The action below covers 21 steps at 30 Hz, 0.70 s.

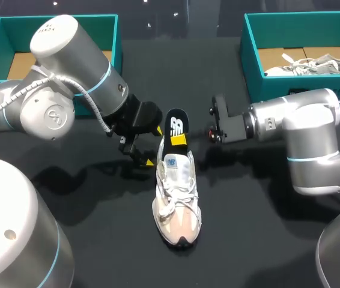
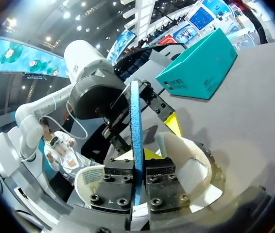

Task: Take the shoe out of the shoebox, open the shoe tongue, remove and reinsert the insole, then place the shoe into the shoebox

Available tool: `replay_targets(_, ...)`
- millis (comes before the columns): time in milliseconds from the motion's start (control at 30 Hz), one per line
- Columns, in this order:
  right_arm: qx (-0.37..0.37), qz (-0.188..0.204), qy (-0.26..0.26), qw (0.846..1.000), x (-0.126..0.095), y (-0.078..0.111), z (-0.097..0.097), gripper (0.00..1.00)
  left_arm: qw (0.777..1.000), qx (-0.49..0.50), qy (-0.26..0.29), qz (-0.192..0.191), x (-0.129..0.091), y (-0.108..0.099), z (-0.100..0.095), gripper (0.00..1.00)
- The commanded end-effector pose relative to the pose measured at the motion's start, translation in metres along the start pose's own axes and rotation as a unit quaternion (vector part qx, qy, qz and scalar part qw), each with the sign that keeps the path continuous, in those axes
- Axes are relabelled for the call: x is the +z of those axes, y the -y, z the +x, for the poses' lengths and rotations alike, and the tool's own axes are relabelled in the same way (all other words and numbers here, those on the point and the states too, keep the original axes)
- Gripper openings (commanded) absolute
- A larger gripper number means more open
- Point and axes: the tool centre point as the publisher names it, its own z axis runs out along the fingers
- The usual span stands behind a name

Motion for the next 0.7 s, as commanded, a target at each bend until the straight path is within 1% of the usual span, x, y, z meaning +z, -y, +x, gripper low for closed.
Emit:
replay_targets(33,0.013,-0.001,0.0,1.0,0.005,0.017,0.002,0.0,1.0,0.001,0.0,0.0,0.001,0.0,0.0,1.0)
replay_targets(267,0.036,0.018,0.001,0.999,0.007,0.03,0.009,0.0,1.0,0.001,0.0,0.0,0.001,0.0,0.0,1.0)
replay_targets(400,0.042,0.03,-0.002,0.999,0.01,0.032,0.01,0.0,1.0,0.001,0.0,0.0,0.001,0.0,0.0,1.0)
replay_targets(500,0.04,0.033,-0.003,0.999,0.011,0.03,0.01,0.0,1.0,0.001,0.0,0.0,0.001,0.0,0.0,1.0)
replay_targets(533,0.036,0.031,-0.002,0.999,0.01,0.028,0.011,0.05,1.0,0.001,0.0,0.0,0.001,0.0,0.0,1.0)
replay_targets(567,0.032,0.031,-0.001,0.999,0.01,0.026,0.011,0.18,1.0,0.001,0.0,0.0,0.001,0.0,0.0,1.0)
replay_targets(600,0.027,0.03,0.0,0.999,0.009,0.024,0.012,0.27,1.0,0.001,0.0,0.0,0.001,0.0,0.0,1.0)
replay_targets(633,0.022,0.029,0.001,0.999,0.008,0.021,0.012,0.33,1.0,0.001,0.0,0.0,0.001,0.0,0.0,1.0)
replay_targets(667,0.016,0.028,0.002,0.999,0.008,0.018,0.012,0.35,1.0,0.001,0.0,0.0,0.001,0.0,0.0,1.0)
replay_targets(700,0.009,0.028,0.002,1.0,0.007,0.015,0.013,0.35,1.0,0.001,0.0,0.0,0.001,0.0,0.0,1.0)
